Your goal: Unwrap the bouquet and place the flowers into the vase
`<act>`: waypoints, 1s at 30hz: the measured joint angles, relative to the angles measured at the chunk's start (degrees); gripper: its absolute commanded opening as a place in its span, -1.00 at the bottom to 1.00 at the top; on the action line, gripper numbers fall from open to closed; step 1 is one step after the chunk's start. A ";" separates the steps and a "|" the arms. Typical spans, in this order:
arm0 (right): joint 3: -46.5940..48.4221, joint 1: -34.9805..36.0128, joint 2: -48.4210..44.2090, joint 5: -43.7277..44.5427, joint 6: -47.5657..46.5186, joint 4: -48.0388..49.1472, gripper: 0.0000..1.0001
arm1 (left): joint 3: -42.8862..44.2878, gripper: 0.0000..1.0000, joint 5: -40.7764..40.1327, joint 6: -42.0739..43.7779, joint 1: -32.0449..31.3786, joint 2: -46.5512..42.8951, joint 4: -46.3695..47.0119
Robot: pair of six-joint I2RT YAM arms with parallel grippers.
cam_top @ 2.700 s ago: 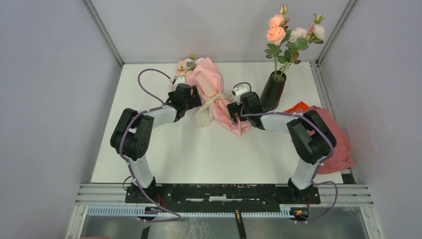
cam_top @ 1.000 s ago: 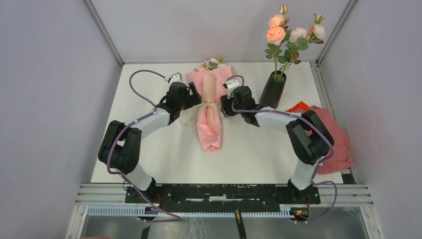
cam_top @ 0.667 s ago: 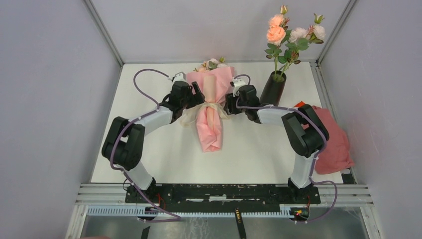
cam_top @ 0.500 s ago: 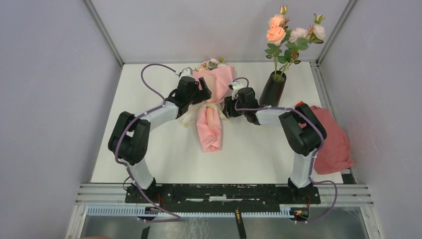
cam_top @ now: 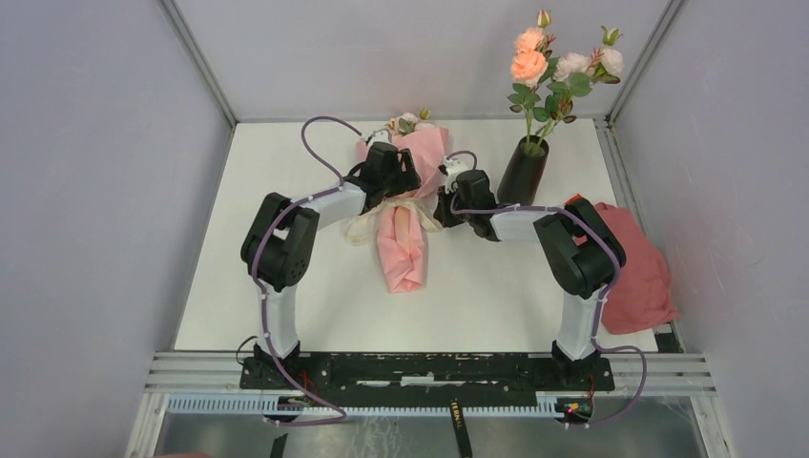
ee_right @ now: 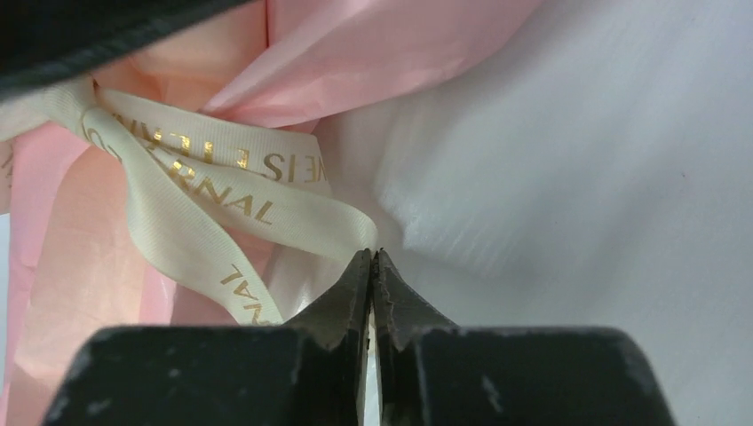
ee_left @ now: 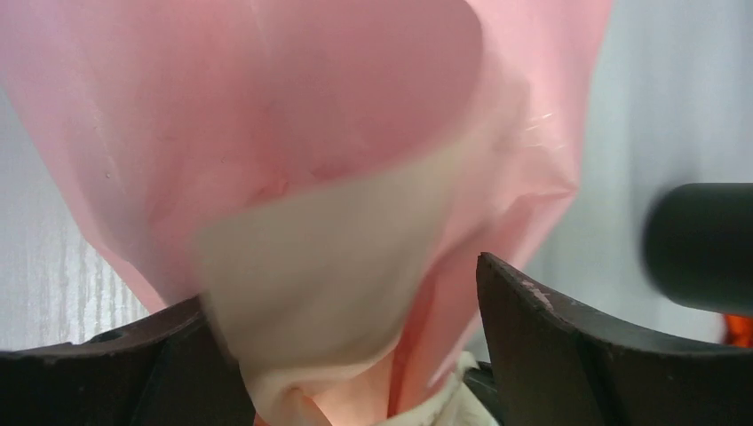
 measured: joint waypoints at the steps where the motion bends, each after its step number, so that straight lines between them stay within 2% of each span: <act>1: 0.00 0.00 0.00 -0.07 0.11 0.00 -1.00 | 0.00 0.68 -0.35 0.00 0.04 0.76 -0.33; 10: -1.49 0.00 -1.05 0.44 0.04 -0.11 -1.00 | 0.00 0.58 -3.02 -0.04 0.13 2.25 -1.09; 22: -5.75 0.13 -13.88 4.13 -0.90 -0.04 -1.00 | -0.74 0.56 -3.67 -0.98 2.67 2.56 -1.42; 30: -9.66 0.39 -19.19 5.55 -1.60 -0.35 -1.00 | -0.81 0.56 -3.23 -2.21 3.41 3.93 -0.15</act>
